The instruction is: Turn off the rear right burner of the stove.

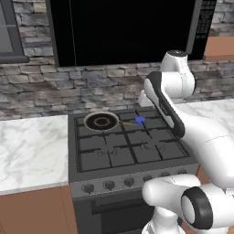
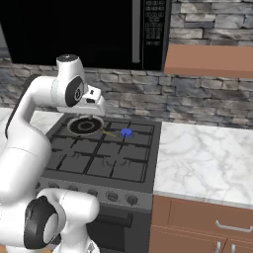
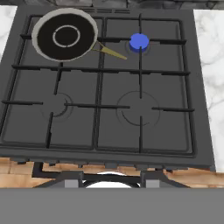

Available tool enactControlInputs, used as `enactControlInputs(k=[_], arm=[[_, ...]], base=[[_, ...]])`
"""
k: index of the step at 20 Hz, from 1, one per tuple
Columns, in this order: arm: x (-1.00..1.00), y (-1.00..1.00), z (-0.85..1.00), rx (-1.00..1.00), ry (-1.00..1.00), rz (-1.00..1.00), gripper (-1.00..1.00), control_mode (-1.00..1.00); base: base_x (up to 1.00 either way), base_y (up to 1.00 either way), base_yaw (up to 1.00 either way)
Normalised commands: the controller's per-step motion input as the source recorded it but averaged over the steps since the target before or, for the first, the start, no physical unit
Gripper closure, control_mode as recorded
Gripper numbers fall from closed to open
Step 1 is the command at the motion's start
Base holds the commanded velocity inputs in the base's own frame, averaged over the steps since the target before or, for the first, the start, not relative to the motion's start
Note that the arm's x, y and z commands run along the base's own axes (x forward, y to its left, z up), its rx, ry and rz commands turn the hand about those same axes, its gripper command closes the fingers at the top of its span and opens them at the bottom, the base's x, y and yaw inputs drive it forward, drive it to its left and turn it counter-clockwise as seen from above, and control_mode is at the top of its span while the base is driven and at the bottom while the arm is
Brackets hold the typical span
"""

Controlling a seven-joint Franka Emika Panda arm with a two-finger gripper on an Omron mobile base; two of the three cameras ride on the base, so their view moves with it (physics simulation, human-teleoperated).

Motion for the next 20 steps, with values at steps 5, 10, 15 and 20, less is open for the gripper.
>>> enactControlInputs(k=[5,10,15,20], arm=[[-0.33,0.0,0.0,0.0,-0.03,0.0,-1.0,-1.0],[-0.54,-0.01,-0.02,0.0,-0.04,0.01,-1.0,-1.0],[-0.57,-0.12,-0.04,0.0,0.0,0.01,-1.0,-1.0],[-0.47,-0.14,-0.09,0.0,0.0,0.02,-1.0,-1.0]], base=[[0.0,0.0,0.0],[0.0,0.0,0.0],[0.0,0.0,0.0],[0.0,0.0,0.0]])
